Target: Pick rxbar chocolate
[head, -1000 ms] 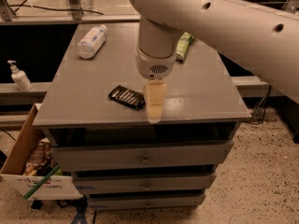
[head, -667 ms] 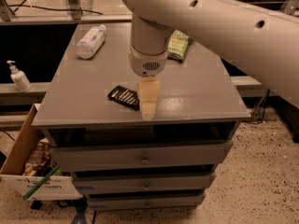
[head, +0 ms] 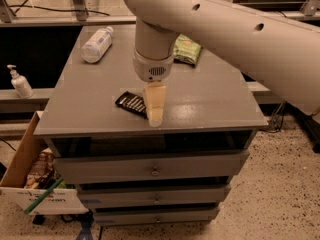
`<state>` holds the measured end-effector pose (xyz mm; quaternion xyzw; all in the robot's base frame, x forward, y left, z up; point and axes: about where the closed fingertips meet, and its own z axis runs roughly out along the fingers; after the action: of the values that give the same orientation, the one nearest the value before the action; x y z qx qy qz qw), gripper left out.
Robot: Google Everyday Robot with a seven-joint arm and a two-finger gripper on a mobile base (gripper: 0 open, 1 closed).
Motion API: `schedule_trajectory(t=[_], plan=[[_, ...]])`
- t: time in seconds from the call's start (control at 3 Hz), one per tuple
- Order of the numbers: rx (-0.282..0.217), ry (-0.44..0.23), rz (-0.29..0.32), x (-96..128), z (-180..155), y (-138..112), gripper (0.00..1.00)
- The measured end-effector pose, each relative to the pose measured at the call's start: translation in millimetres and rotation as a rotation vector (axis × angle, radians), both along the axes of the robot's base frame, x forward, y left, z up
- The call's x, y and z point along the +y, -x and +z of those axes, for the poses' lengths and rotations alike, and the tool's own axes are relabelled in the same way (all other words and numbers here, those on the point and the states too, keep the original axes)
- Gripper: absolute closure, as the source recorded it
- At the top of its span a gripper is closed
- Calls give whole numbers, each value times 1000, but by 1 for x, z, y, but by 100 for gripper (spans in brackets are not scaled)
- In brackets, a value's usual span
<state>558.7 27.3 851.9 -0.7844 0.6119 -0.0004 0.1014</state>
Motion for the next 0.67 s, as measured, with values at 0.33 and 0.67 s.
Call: schedule_trajectory(t=[0.33, 0.67], plan=[[-1, -1, 4, 2, -12, -12, 0], [-10, -4, 6, -1, -5, -6, 0]])
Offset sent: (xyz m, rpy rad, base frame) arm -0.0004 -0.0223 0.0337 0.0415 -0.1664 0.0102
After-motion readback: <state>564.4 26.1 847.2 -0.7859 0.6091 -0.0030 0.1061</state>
